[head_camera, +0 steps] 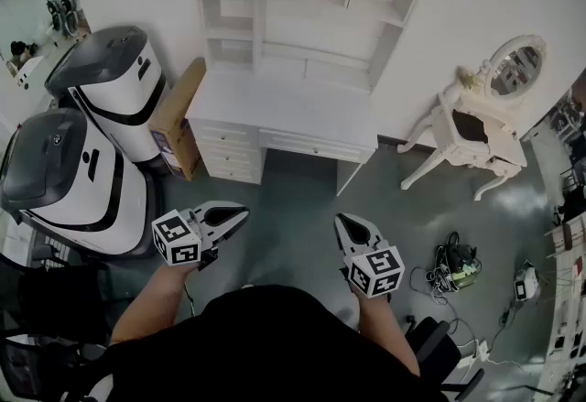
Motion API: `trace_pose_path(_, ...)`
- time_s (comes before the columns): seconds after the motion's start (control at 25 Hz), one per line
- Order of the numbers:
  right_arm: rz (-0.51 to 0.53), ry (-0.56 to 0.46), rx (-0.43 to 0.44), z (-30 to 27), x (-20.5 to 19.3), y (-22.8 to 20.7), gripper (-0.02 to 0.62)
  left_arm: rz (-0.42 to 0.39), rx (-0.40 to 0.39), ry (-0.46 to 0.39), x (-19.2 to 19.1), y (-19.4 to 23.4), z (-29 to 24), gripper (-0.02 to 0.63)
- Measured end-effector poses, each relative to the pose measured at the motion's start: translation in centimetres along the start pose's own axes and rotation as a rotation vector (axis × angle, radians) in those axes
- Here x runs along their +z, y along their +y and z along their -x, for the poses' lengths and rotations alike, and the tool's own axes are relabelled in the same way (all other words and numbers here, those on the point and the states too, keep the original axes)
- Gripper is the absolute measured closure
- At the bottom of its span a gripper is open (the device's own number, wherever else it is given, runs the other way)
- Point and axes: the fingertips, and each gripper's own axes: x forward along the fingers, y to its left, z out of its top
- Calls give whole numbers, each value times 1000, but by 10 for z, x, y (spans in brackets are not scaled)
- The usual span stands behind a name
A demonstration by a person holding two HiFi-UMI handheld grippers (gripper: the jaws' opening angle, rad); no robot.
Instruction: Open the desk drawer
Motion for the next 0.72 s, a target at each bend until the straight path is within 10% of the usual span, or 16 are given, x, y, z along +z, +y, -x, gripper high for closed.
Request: trace_pose_path(0.72, -79, -30, -172, -38, 9, 8, 594, -3, -85, 8, 11, 64, 35, 597)
